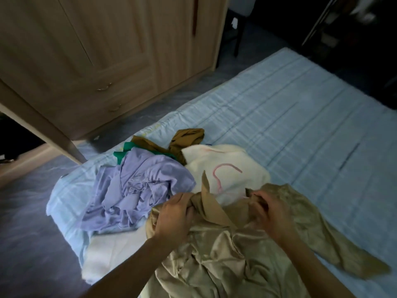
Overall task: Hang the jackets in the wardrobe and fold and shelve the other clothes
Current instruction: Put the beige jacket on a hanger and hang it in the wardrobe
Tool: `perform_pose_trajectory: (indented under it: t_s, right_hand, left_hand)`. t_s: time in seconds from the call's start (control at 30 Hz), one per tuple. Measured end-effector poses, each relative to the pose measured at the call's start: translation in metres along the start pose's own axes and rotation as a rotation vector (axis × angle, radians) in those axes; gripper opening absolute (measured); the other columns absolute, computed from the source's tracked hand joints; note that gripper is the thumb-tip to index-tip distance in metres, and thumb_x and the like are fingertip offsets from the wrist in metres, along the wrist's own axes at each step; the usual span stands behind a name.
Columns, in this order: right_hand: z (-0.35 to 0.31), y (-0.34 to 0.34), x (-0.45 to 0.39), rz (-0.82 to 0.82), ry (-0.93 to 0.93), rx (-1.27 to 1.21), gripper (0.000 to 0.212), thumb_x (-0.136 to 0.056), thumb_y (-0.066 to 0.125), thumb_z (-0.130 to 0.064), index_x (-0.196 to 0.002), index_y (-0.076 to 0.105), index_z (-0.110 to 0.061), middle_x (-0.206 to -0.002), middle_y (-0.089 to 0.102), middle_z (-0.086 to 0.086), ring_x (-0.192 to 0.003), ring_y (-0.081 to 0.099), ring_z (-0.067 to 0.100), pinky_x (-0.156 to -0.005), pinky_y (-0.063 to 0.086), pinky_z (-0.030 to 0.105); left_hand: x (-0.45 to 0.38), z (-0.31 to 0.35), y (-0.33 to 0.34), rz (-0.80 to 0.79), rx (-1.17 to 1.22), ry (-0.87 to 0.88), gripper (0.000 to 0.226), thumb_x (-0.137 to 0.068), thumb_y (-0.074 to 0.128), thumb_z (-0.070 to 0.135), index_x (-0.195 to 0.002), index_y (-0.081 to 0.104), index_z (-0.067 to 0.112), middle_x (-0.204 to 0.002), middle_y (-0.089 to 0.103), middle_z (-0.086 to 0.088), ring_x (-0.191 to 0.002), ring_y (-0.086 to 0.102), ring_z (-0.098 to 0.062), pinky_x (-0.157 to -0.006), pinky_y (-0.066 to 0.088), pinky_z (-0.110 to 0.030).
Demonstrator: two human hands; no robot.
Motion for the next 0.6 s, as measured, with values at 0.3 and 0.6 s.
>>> perform_pose_trajectory:
  t_s: [0.3, 0.6]
  right_hand:
    - [-0.106, -0.119, 0.065, 0.330, -0.101, 0.058, 0.013, -0.091, 0.056, -0.044, -0.103, 0.060, -0.039, -0.090, 0.068, -0.020, -0.082, 0.061, 0.000, -0.077, 0.047, 0.022]
    - [-0.233, -0.208, 0.124, 0.580, -0.291, -0.120, 0.016, -0.091, 0.065, -0.030, -0.099, 0.058, -0.042, -0.091, 0.064, -0.025, -0.089, 0.059, -0.007, -0.076, 0.043, 0.012]
  left_hand:
    - [0.048, 0.076, -0.120, 0.134, -0.039, 0.291, 0.053, -0.092, 0.039, 0.054, -0.135, 0.049, 0.026, -0.124, 0.061, -0.001, -0.105, 0.059, -0.020, -0.089, 0.050, -0.034]
    - [0.122, 0.167, -0.291, 0.530, -0.026, 0.654, 0.018, -0.092, 0.058, 0.028, -0.103, 0.070, 0.019, -0.096, 0.065, 0.006, -0.090, 0.059, -0.011, -0.078, 0.051, -0.033]
Point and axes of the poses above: each hand's wrist, its own x-axis away from the middle knuckle, its own y-axis out of the palm, z = x × y, the point moved 3 cm from there along -x, towards the middle knuckle
